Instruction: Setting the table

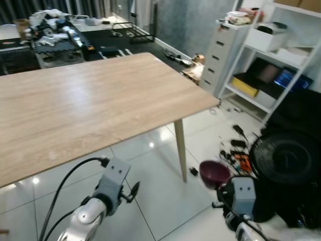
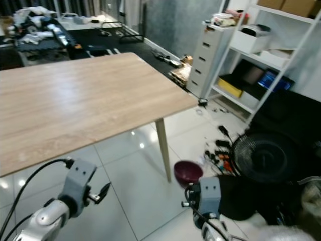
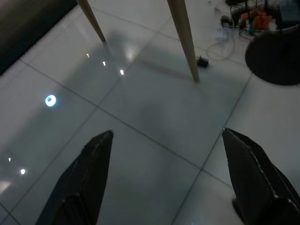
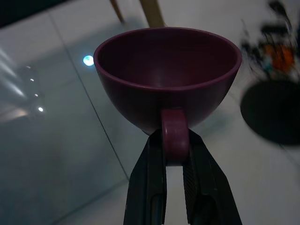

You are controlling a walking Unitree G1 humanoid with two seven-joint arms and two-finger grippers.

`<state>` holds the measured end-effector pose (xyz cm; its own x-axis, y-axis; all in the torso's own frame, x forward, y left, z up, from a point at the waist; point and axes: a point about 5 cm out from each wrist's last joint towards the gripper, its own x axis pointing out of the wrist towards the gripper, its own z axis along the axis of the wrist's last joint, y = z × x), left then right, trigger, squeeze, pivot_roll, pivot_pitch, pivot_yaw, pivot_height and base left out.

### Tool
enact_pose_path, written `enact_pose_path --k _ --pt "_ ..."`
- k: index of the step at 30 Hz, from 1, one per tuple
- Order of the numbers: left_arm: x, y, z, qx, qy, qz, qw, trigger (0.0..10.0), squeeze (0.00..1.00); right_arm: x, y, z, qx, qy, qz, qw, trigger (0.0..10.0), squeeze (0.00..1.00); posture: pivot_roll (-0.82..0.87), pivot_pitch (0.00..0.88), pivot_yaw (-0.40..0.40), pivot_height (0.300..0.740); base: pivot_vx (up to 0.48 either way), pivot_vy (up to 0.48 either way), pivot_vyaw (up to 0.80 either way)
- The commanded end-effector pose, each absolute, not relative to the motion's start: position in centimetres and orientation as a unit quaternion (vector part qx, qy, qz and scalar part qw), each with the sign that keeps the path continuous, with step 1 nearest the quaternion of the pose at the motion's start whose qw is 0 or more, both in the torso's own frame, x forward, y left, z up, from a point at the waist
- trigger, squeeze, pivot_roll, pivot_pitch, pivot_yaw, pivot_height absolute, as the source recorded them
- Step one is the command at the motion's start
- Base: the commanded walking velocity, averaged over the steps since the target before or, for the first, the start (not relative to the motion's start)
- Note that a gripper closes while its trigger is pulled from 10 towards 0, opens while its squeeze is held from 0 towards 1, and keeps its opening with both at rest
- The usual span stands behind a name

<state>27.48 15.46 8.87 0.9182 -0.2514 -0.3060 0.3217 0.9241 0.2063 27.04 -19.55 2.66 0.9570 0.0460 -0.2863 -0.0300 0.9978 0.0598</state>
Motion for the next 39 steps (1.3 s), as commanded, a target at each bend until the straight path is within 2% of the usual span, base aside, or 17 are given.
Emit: enact_pose_path --k 1,9,39 --pt "26.9 16.0 7.8 0.122 0.148 -0.136 0.972 10.0 0.00 26.4 -20.0 1.9 0.032 0.157 0.003 0.987 10.0 0.00 0.11 0.076 0.017 0.740 0.000 0.000 -0.75" --pt "25.7 17.6 5.6 0.100 0.174 -0.110 0.973 10.0 0.00 26.0 -19.5 1.1 0.044 0.158 0.007 0.986 10.0 0.00 0.11 0.063 0.010 0.740 0.000 0.000 -0.75" --pt "26.1 17.0 4.8 0.090 0.167 -0.112 0.975 10.0 0.00 26.0 -19.0 0.7 0.069 0.145 0.001 0.987 10.0 0.00 0.09 0.059 0.020 0.740 0.000 0.000 -0.75"
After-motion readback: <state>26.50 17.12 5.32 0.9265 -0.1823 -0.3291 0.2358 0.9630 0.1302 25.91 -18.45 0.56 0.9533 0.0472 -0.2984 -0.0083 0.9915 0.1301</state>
